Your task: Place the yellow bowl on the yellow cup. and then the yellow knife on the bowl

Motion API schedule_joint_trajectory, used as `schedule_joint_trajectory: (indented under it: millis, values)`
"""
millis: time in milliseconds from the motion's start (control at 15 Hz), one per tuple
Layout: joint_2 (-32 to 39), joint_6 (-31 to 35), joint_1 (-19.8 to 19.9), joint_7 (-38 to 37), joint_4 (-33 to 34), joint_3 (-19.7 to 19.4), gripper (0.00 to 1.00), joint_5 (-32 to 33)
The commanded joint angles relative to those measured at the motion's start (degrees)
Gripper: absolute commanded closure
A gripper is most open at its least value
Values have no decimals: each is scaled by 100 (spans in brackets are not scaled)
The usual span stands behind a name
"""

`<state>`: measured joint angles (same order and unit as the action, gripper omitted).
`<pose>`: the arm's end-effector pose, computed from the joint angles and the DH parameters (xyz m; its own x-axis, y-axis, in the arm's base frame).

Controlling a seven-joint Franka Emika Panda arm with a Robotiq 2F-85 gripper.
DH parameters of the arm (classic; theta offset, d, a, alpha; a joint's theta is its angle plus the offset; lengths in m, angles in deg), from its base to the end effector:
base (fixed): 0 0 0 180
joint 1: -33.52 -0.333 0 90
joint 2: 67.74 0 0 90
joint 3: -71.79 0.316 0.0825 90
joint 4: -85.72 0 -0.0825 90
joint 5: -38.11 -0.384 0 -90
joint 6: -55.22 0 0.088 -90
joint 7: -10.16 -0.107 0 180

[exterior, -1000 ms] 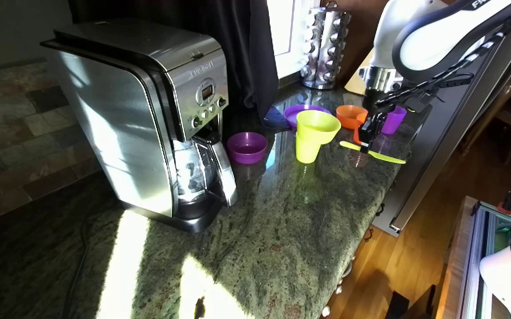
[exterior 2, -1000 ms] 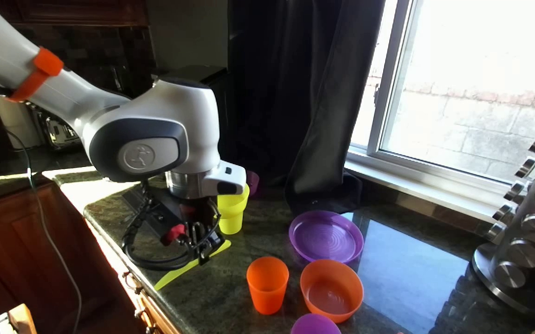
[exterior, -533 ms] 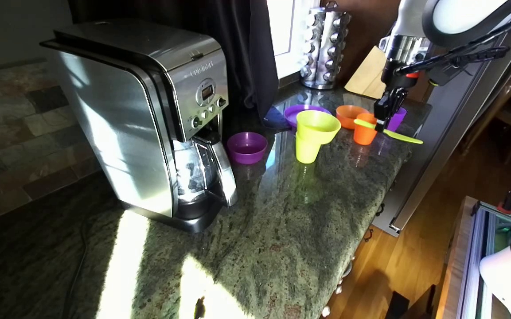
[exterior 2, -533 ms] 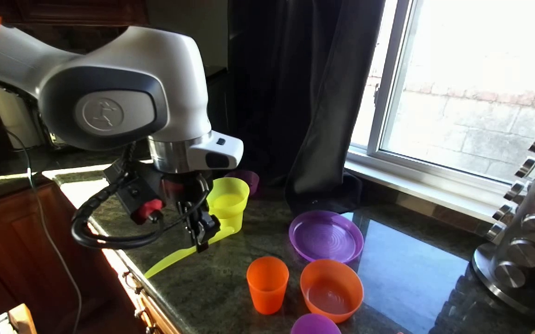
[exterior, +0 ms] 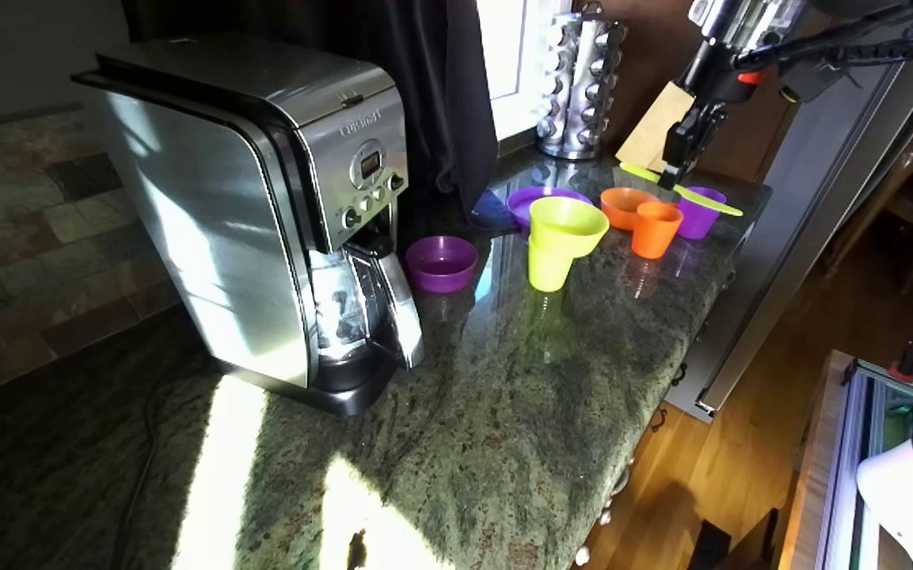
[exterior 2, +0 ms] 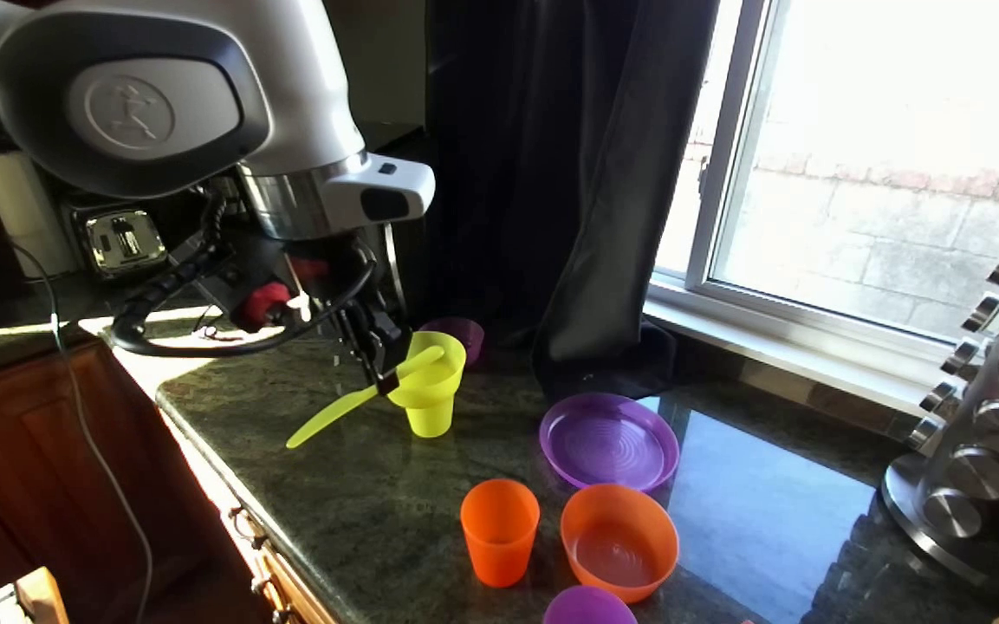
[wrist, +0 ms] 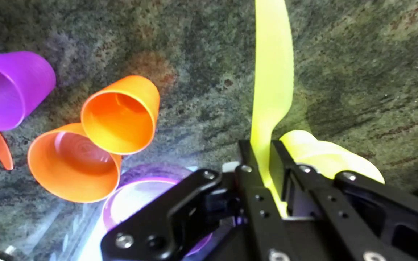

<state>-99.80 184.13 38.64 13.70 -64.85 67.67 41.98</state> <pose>0.3798 -0.0637 0.4439 0.9827 -0.0506 0.1780 -0.0572 -0.9978 0.0322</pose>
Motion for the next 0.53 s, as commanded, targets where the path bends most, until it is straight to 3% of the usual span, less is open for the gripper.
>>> schedule_joint_trajectory:
  millis: [0, 467]
  values:
    - [126, -12, -271, 128, 298, 29, 96, -175]
    - [1123, -11, -643, 302, 1100, 123, 96, -235]
